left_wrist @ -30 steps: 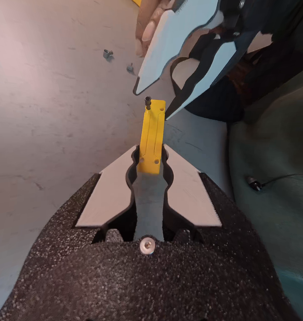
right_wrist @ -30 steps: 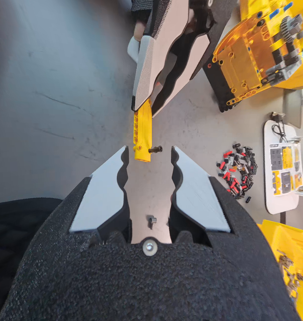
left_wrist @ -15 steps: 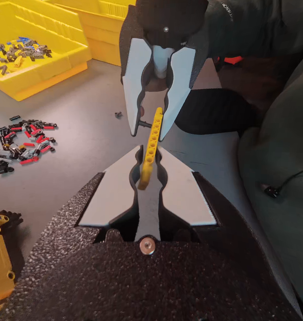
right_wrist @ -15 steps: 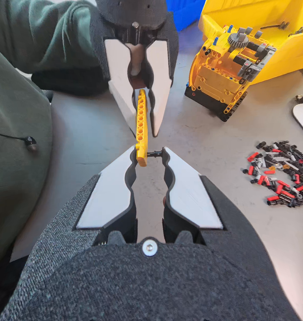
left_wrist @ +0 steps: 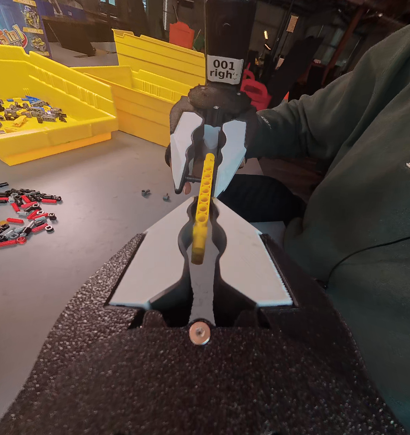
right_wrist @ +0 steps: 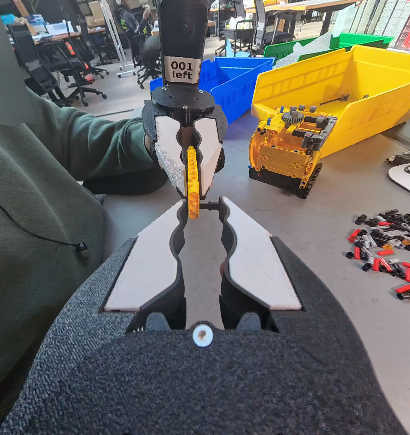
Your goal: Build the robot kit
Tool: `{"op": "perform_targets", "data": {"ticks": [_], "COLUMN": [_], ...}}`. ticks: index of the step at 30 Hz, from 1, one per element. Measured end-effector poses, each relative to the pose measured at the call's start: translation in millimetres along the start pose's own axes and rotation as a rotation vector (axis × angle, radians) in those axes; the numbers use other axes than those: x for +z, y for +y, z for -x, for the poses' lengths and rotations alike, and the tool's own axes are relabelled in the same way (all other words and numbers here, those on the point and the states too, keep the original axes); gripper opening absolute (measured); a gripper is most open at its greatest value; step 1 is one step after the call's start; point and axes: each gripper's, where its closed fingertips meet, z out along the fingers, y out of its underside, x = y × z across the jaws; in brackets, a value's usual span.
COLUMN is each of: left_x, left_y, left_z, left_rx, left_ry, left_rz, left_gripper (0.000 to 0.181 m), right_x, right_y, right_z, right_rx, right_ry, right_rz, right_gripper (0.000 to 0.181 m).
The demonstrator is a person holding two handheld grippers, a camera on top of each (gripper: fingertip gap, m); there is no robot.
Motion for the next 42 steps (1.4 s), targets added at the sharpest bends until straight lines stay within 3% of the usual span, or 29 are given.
{"op": "perform_targets", "data": {"ticks": [6,10,13,22,27,32,37,39,42], "left_x": [-1.8,-8.2,-10.0,-4.5,6.5,11.5,13.5,10.6,10.7], "left_y": [-9.8,-36.0,-43.0,-15.6,-5.1,-5.9,-1.3,-3.6,-2.4], "left_z": [-3.7,-3.8,-4.0,7.4,-0.8,-13.3,0.3,3.2,0.3], "left_rx": [-0.097,-0.171,-0.201,0.023,0.056,-0.037,0.007,0.05,0.014], "left_ry": [0.058,0.094,0.103,-0.082,-0.048,0.097,-0.004,-0.044,-0.002], "left_rz": [-0.094,-0.318,-0.39,-0.106,-0.078,-0.162,-0.096,-0.091,-0.076], "left_gripper": [0.008,0.007,0.009,0.012,0.007,0.008,0.016,0.009,0.008], "right_x": [-2.4,-9.4,-10.6,-13.1,-4.2,0.4,4.3,7.5,10.3], "right_y": [-9.4,-34.9,-44.1,-40.5,-50.1,-54.6,-44.4,-39.5,-39.7], "right_z": [3.4,-3.6,-4.2,-11.1,-3.5,7.8,0.5,-3.2,-1.5], "right_rx": [0.014,0.164,0.21,0.08,-0.033,-0.117,-0.12,-0.114,-0.091], "right_ry": [0.026,0.018,-0.038,-0.071,-0.032,-0.042,-0.008,0.005,-0.01], "right_rz": [-0.102,-0.339,-0.4,-0.137,-0.233,-0.29,-0.252,-0.237,-0.259], "right_gripper": [0.028,0.024,0.023,0.023,0.025,0.025,0.024,0.024,0.023]}}
